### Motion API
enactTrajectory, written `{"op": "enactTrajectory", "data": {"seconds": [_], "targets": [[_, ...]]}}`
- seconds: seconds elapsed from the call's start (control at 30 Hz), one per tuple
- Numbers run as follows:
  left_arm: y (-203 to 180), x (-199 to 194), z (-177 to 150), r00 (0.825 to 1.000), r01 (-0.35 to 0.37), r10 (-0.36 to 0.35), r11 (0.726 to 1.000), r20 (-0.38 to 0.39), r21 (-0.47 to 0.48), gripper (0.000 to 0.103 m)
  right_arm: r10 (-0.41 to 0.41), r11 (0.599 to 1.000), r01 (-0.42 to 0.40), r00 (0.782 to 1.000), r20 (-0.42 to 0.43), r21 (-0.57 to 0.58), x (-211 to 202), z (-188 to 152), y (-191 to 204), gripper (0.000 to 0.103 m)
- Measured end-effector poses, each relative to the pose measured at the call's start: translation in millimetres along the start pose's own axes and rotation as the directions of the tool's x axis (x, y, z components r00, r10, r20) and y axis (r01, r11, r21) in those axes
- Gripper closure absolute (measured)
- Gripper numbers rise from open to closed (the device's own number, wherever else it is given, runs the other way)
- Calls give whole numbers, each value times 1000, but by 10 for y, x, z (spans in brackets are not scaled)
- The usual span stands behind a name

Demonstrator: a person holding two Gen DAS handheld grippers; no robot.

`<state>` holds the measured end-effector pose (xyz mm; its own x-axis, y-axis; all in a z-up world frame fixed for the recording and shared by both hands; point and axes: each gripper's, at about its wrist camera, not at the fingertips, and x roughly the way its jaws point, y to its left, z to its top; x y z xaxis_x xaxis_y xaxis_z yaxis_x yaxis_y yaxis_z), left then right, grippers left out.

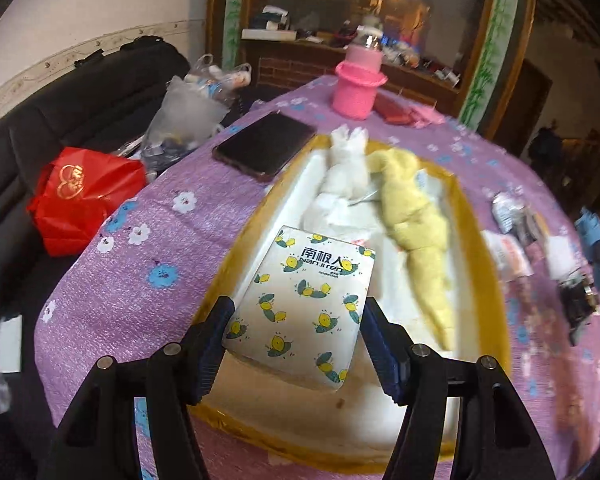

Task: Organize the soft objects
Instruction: 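Place the tissue pack in the box with left tool while right tool lays the blue towel there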

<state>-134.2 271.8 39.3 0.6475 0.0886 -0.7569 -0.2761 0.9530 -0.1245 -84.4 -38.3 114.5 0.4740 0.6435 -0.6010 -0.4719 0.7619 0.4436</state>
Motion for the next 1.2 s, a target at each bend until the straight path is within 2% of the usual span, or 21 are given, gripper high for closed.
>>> {"op": "enactTrajectory", "data": {"seconds": [0.2,0.43,0.53,0.73,0.87,0.9,0.93,1.1,1.2], "targets": [[58,35,-30,998,55,-55,998,-35,-7,29,22,999,-25,997,-72,-44,379,26,356,75],[259,-241,-18,993,116,-113,991,45,-69,29,17,997,-26,990,-138,-68,859,120,644,75],[330,-364,-27,987,143,-136,986,80,-88,27,-5,999,-2,990,-144,-46,1041,191,649,75],[376,-410,-42,982,172,-163,981,98,-90,27,-108,994,104,983,-151,-35,1448,346,623,74],[426,-389,-53,981,181,-173,979,89,-98,27,-163,987,162,976,-147,-22,1554,373,562,66],[436,-390,-59,981,182,-174,978,89,-100,26,-160,987,160,976,-151,-9,1564,373,543,57],[446,-389,-61,981,183,-175,978,88,-102,26,-139,990,142,980,-146,12,1549,369,518,54],[447,-382,-60,981,184,-175,976,86,-113,26,-157,988,157,982,-105,-9,1412,383,554,45],[415,-404,-74,981,181,-173,977,87,-108,26,-161,987,161,984,-73,-12,1245,384,530,44]]}}
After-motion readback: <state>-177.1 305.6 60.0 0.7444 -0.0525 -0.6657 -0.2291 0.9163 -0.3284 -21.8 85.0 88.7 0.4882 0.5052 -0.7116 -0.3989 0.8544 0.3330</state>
